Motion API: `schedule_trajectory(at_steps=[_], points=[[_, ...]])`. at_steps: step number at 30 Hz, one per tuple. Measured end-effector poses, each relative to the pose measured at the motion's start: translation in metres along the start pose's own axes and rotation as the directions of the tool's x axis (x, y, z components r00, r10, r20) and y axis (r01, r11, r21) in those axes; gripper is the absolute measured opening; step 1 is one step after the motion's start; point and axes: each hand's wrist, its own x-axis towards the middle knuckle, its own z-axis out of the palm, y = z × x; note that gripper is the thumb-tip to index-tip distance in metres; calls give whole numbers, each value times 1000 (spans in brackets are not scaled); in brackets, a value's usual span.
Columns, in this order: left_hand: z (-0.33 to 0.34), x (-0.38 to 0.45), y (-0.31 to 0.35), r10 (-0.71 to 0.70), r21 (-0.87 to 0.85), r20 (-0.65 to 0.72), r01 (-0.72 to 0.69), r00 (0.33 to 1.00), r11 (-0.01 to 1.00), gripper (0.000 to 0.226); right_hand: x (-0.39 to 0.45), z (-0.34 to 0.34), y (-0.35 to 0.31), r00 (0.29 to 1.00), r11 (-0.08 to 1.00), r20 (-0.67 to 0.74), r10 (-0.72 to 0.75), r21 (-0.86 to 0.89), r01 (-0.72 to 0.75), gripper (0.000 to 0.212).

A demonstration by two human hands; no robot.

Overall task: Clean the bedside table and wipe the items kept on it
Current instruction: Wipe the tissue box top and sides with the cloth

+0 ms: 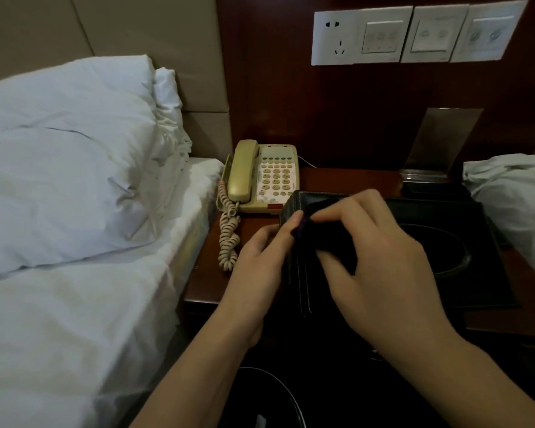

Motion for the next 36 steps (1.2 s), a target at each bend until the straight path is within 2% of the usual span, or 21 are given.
schedule_trajectory(at_steps=[2,5,7,11,14,17,20,22,24,27,29,31,33,34,36], points=[[-2,2,0,-33,-8,-17,32,999,999,62,-2,0,-1,999,999,36,-28,-27,29,31],[-4,3,-1,-72,-30,-40,70,997,997,52,-29,-6,-8,979,993,177,-98,-41,107,43],[-4,3,-2,-68,-15,-39,67,997,998,50,-41,-9,-7,967,988,219,-133,-44,146,46],[-3,5,-3,-45,5,-59,45,997,999,57,-16,-6,1,992,998,111,-66,-12,68,33],[-3,4,-3,-60,25,-54,62,997,998,60,4,-1,3,1000,1000,10,4,-27,-3,31],[-4,5,-2,-66,16,-65,67,996,998,58,-15,-4,-3,990,997,127,-60,-45,66,35],[-3,7,-3,-57,8,-56,57,997,998,57,-44,-8,-6,962,989,239,-132,-35,144,50],[-2,6,-2,-40,9,-54,40,998,999,53,-45,-10,-1,971,990,202,-131,-22,138,49],[1,5,-3,-19,22,-38,19,999,1000,52,-38,-11,5,987,994,122,-101,-16,104,36],[4,5,-2,-4,41,-44,5,999,999,63,-27,-7,8,1000,1000,21,-1,-5,1,34],[3,5,-4,-17,39,-61,20,998,999,69,-29,-2,5,998,1000,61,9,-12,-8,37],[2,5,-5,-31,39,-66,33,997,999,65,-38,-2,3,986,997,153,-67,-31,73,38],[-1,7,-7,-51,33,-75,54,996,998,72,-47,-8,14,977,992,186,-108,-42,118,38],[-2,8,-7,-67,25,-72,69,995,997,77,-52,-14,24,985,996,159,-73,-45,81,38],[-3,10,-7,-101,18,-58,102,993,995,85,-60,-29,51,996,994,42,84,-72,-80,41]])
